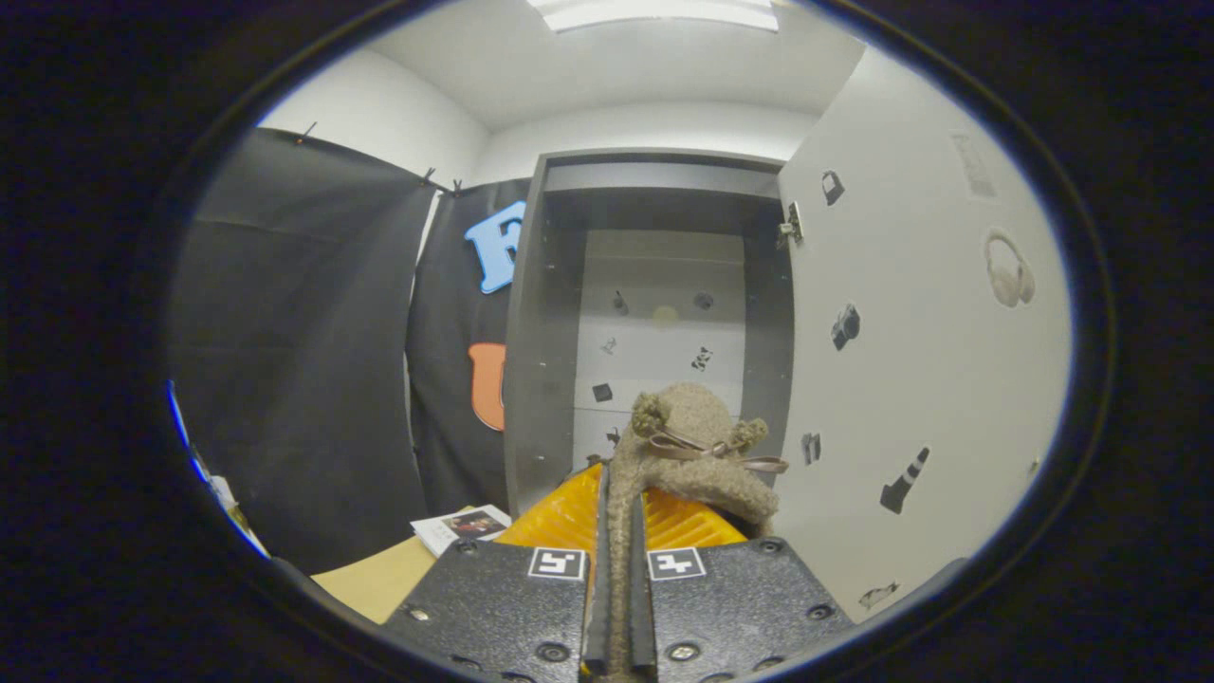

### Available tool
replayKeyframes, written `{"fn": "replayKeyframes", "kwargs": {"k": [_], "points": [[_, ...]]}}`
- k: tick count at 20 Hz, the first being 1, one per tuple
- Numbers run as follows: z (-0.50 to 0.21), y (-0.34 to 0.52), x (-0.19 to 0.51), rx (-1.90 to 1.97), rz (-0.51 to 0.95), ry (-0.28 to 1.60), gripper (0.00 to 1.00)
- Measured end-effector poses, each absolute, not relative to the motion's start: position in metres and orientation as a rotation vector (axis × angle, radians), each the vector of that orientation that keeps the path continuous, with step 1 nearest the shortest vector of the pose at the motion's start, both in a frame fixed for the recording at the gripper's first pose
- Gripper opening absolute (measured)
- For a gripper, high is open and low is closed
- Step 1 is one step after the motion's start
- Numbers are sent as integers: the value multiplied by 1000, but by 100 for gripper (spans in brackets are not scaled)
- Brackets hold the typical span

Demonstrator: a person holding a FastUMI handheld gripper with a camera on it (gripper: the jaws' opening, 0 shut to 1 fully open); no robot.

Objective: Open the shoe cabinet door, grab the shoes and put them into the shoe cabinet, then close the shoe cabinet door.

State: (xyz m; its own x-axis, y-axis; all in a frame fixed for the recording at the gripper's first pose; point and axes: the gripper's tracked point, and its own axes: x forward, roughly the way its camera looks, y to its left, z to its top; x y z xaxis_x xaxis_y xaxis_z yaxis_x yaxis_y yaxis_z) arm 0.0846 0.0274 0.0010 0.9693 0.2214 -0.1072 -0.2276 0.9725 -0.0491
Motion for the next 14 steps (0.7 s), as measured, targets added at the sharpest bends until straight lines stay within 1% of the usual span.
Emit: {"fn": "replayKeyframes", "kwargs": {"k": [7, 10, 14], "points": [[11, -6, 155, -80, 107, 150, 11], [0, -6, 191, -57, 96, 209, 11], [-16, -5, 238, -65, 79, 238, 11]]}}
